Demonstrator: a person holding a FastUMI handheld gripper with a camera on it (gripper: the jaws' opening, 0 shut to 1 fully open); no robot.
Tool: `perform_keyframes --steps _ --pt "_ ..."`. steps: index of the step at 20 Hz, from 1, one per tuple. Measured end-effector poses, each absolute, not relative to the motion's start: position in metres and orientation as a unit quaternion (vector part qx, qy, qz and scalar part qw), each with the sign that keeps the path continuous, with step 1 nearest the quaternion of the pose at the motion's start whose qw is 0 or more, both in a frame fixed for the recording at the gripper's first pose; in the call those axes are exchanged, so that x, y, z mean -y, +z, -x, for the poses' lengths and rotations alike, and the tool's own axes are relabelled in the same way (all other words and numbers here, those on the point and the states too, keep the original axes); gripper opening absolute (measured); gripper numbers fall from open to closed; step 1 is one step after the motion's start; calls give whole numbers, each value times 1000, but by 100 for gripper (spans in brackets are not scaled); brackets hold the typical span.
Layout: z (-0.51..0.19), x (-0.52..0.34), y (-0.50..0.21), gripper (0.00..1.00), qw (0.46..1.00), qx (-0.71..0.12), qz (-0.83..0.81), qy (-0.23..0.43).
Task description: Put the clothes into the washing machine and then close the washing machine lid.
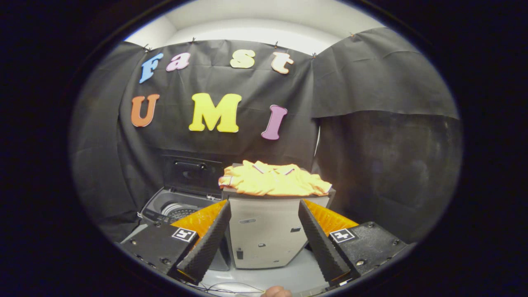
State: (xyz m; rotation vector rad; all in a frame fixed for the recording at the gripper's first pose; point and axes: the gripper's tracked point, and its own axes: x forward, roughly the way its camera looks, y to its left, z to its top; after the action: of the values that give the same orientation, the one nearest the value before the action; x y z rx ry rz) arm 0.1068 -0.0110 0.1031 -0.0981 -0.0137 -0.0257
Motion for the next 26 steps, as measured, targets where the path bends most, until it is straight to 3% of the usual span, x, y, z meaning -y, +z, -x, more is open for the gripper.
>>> perform_keyframes --steps 18,26 --pt "-306 40 167 100 995 -58 75 -12" --pt "-379 46 161 100 990 -118 80 -9"
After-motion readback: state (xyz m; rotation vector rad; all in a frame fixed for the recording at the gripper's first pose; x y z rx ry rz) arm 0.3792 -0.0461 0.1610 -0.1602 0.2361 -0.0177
